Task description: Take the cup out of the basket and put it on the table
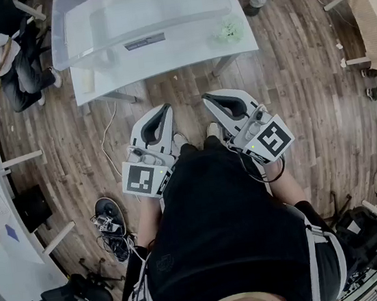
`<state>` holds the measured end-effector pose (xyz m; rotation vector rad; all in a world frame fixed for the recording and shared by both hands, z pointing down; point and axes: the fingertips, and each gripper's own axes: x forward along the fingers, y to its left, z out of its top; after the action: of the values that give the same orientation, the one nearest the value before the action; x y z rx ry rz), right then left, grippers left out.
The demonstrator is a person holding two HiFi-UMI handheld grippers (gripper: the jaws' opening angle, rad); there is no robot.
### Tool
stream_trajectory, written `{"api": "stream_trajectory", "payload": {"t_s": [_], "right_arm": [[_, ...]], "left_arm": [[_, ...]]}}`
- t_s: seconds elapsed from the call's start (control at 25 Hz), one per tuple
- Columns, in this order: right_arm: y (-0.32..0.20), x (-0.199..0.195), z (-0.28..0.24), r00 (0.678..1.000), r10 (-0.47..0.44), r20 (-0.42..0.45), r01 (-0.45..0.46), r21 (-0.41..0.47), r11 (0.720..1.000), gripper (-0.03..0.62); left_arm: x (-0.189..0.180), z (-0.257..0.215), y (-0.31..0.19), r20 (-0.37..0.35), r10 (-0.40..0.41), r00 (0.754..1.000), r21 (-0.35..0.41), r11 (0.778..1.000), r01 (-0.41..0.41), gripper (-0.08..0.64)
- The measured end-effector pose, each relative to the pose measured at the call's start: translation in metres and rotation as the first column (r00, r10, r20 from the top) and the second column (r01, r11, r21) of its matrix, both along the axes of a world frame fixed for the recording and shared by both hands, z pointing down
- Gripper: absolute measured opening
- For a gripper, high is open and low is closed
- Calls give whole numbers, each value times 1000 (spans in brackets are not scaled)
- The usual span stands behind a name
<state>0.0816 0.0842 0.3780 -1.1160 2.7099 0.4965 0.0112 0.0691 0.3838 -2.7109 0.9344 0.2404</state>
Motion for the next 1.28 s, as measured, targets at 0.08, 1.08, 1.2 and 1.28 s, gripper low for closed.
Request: {"api": "stream_trajectory", "payload": {"t_s": [0.08, 1.08, 1.2, 1.28], "right_arm": [[2, 0, 0, 1000, 1, -5, -1, -1, 1000, 15], [-4, 61, 9, 999, -27, 25, 28, -37, 999, 15], [-4, 67, 16, 999, -37, 7, 37, -45, 998, 15], [-5, 69, 20, 999, -47, 7, 47, -55, 997, 15]], "left_arm": [[1, -1, 2, 2, 1, 1000, -1, 1000, -1, 18], [47, 4, 5, -7, -74, 997, -25, 997, 74, 18], [55, 9, 5, -7, -93, 996, -34, 995, 92, 18], [58, 12, 4, -6, -103, 995, -42, 994, 103, 18]]}}
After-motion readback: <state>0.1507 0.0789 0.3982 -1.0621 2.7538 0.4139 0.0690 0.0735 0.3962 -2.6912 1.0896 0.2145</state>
